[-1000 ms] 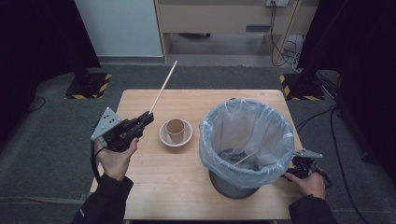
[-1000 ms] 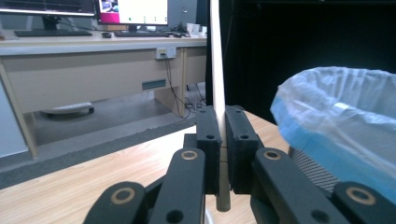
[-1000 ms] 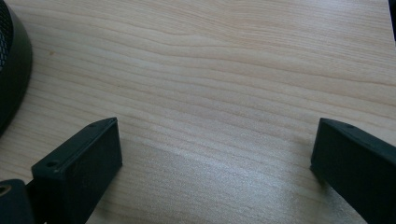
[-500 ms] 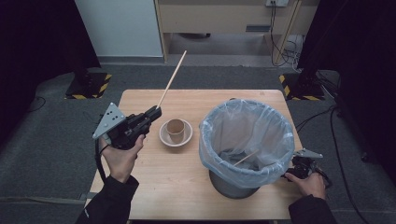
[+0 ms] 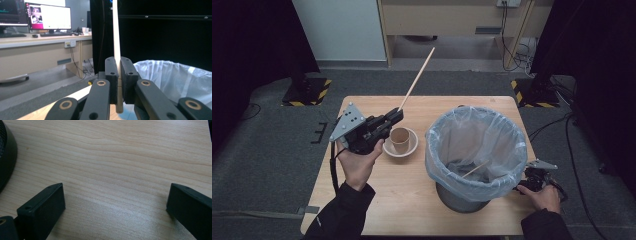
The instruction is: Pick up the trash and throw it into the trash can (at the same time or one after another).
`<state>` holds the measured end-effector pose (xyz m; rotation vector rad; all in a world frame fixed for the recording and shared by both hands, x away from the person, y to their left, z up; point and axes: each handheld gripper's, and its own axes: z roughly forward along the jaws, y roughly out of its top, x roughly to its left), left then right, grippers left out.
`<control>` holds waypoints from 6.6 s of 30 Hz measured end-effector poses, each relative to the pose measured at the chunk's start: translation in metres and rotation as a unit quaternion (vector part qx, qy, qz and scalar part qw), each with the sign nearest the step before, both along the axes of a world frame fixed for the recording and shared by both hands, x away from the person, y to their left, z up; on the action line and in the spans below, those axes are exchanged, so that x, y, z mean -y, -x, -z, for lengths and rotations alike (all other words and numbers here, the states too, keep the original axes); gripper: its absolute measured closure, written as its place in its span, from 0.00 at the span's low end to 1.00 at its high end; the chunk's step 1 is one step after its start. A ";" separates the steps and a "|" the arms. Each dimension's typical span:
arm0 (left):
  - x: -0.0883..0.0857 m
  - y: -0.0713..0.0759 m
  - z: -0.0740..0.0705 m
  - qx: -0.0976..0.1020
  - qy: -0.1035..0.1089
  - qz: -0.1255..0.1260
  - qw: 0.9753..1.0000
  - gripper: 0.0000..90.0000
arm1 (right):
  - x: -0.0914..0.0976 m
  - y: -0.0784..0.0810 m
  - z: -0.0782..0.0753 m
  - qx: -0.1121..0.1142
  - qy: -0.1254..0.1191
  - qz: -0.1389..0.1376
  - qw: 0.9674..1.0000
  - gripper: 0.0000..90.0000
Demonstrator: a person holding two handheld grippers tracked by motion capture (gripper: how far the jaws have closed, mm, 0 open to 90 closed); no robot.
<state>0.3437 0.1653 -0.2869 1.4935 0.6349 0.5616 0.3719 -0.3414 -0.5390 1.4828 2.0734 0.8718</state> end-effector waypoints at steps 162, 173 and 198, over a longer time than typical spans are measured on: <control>-0.075 -0.029 0.034 -0.064 0.039 -0.081 0.994 0.94 | 0.000 0.000 0.000 -0.002 -0.001 -0.001 1.000 0.02; -0.065 -0.012 0.015 -0.025 0.063 -0.052 0.996 0.94 | 0.000 0.000 0.000 -0.002 -0.001 -0.001 1.000 0.02; -0.016 0.016 -0.019 0.037 0.081 0.020 0.996 0.94 | 0.000 0.000 0.000 -0.002 -0.001 -0.001 1.000 0.02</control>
